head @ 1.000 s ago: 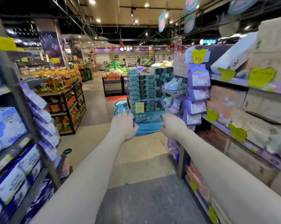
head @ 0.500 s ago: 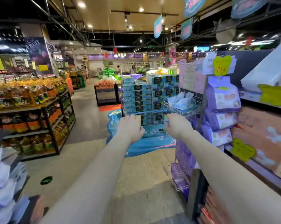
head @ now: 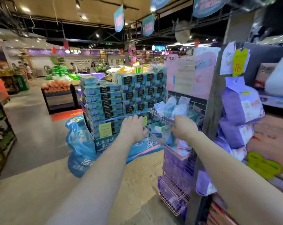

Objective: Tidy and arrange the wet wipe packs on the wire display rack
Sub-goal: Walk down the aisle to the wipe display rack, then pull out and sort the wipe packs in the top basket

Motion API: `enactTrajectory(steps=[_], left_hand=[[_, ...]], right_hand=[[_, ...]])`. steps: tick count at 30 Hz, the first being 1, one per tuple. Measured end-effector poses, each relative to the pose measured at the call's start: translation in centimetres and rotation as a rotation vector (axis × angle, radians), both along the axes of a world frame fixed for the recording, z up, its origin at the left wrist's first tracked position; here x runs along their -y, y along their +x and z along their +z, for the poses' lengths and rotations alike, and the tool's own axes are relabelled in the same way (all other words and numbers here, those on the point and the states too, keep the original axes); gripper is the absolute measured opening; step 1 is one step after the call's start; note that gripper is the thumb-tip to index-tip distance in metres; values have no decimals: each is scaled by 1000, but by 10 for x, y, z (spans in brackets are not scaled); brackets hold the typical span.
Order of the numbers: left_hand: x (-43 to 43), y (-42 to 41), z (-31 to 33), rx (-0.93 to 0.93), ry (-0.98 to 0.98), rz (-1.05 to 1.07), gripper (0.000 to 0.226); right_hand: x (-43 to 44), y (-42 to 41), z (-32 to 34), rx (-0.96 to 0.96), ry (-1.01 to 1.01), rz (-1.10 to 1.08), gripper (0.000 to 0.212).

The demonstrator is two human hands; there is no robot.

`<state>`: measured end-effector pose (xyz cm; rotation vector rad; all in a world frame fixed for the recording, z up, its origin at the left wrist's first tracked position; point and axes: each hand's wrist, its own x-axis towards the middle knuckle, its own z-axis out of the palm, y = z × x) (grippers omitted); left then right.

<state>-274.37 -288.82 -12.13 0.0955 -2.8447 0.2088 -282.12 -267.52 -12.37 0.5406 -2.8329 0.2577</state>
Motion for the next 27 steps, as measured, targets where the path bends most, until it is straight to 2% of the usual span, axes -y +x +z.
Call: enactTrajectory(steps=[3,9,14,20,27], left_hand=[[19,-53,0,-3,11,-66,42],[35,-141,-18,0,41,-199,42],[46,-211,-31,-6,52,-266,45],[52,-290,-19,13,23,-329,44],[42,-350,-19,-4,15,-427,52]], right_hand=[[10,-33,4,-2,-4,-69,45],[16,-87,0,23,-82,-249,53],[21,-140,-10,-61,-119,-352,47],[31,-202,-4,-66,-105,-448,93],[36,-231,-15,-54,12,-513,105]])
